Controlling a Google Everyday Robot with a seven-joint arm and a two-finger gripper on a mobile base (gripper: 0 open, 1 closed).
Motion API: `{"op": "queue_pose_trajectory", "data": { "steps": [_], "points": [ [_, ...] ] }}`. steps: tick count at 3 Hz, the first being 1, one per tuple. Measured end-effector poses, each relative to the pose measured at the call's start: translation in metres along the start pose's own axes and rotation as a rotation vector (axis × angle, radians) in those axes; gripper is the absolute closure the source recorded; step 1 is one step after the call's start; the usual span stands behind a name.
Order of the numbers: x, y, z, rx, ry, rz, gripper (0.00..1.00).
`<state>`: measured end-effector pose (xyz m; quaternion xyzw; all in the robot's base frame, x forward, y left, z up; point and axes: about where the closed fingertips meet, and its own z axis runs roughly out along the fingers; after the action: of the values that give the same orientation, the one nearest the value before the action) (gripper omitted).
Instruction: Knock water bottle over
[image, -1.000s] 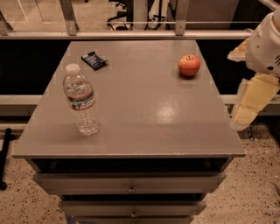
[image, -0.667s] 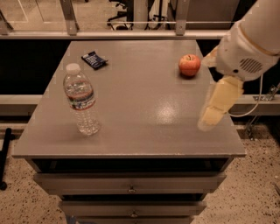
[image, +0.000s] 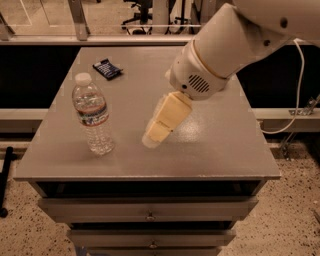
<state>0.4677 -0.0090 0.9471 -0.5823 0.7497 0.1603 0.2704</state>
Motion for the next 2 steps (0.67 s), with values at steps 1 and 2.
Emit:
{"op": "queue_pose_trajectory", "data": {
  "steps": [1,2],
  "points": [
    [0.0009,0.0006,-0.0007,-0.001,0.004,-0.001,0.00],
    [-0.0021,0.0019,0.0003,-0.001,-0.019,0.001,0.00]
  ]
}}
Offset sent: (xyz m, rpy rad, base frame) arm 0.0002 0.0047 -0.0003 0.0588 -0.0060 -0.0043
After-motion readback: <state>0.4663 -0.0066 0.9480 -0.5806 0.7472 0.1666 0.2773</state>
